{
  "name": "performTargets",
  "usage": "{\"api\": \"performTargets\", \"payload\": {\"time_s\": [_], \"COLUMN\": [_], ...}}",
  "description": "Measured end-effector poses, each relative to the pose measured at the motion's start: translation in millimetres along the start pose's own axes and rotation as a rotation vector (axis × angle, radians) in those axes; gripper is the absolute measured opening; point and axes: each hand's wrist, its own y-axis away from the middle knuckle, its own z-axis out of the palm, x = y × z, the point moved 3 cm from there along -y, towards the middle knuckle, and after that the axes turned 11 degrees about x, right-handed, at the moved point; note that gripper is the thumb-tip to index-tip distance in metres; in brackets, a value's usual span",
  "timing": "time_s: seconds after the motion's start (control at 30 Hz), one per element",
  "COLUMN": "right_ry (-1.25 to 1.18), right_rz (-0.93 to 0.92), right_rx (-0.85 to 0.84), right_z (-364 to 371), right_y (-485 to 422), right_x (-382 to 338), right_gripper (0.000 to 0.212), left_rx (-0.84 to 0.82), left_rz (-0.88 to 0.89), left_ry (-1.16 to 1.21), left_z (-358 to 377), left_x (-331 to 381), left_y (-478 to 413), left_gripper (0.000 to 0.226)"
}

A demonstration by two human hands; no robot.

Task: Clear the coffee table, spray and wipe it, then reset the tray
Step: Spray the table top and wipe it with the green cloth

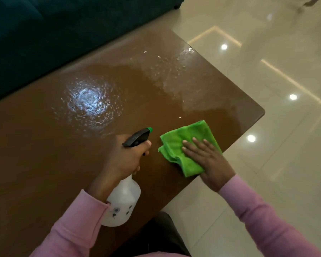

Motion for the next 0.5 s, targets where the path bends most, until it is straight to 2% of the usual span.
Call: {"api": "performTargets", "payload": {"time_s": [0.1, 0.17, 0.23, 0.33, 0.37, 0.43, 0.5], "right_ry": [0.021, 0.037, 0.066, 0.077, 0.06, -0.017, -0.018], "right_rz": [0.279, 0.432, 0.36, 0.048, -0.004, -0.028, 0.013], "right_rx": [0.056, 0.068, 0.08, 0.025, -0.003, 0.0, 0.021], "right_z": [-18.4, -22.1, -14.6, 6.4, 9.7, 7.2, -2.6], "right_y": [-15.3, -30.7, -36.8, -14.6, -4.1, 6.9, 6.4], "right_x": [60.8, 71.8, 45.8, -12.5, -25.3, -17.9, 21.6], "right_gripper": [0.078, 0.077, 0.076, 0.078, 0.077, 0.07, 0.065], "left_rx": [-0.058, -0.083, -0.089, -0.058, -0.054, -0.076, -0.101], "left_rz": [0.001, 0.0, 0.004, 0.029, 0.033, 0.036, 0.046], "left_ry": [-0.011, 0.013, 0.02, -0.016, -0.026, -0.04, -0.059], "left_z": [8.2, 14.8, 21.7, 34.3, 39.2, 49.8, 58.7], "left_x": [5.3, 11.4, 21.7, 43.8, 51.7, 65.1, 70.9], "left_y": [-3.9, -10.0, -19.0, -38.0, -43.8, -54.2, -60.5], "left_gripper": [0.016, 0.005, 0.006, 0.021, 0.021, 0.017, 0.012]}}
